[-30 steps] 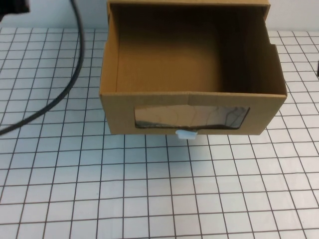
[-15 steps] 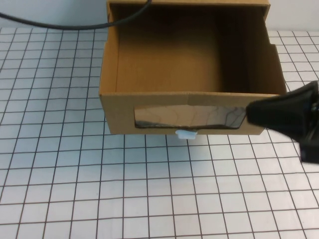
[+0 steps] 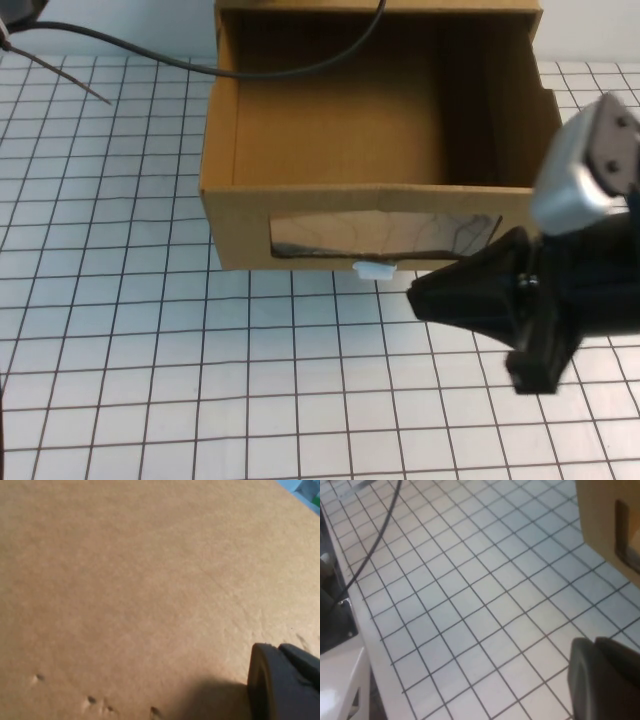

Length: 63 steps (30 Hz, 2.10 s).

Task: Close the shoe box
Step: Press the shoe box with left arm, then close the shoe box with your right arm

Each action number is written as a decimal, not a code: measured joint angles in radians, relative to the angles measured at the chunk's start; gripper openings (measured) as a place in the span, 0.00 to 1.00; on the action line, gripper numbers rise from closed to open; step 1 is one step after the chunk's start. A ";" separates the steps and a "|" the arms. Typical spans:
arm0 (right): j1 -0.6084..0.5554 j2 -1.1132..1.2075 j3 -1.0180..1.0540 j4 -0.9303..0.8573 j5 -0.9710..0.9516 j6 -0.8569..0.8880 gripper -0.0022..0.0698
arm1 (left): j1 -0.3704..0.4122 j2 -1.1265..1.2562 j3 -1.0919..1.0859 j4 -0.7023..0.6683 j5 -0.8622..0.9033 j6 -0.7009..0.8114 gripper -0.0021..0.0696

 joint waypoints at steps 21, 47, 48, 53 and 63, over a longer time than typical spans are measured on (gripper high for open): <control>0.010 0.431 -0.324 0.048 -0.258 -0.006 0.01 | 0.000 0.009 -0.002 -0.035 0.012 -0.002 0.02; -0.090 0.700 -0.546 0.431 -0.380 -0.188 0.01 | 0.000 0.009 -0.002 -0.069 0.024 0.004 0.02; -0.090 0.706 -0.546 0.453 -0.386 -0.206 0.01 | 0.000 0.009 -0.002 -0.069 0.024 0.006 0.02; -0.092 0.723 -0.551 0.506 -0.395 -0.238 0.01 | 0.000 0.009 -0.002 -0.069 0.028 0.008 0.02; -0.102 0.716 -0.556 0.433 -0.300 -0.274 0.01 | 0.000 -0.037 0.000 0.019 0.066 0.010 0.02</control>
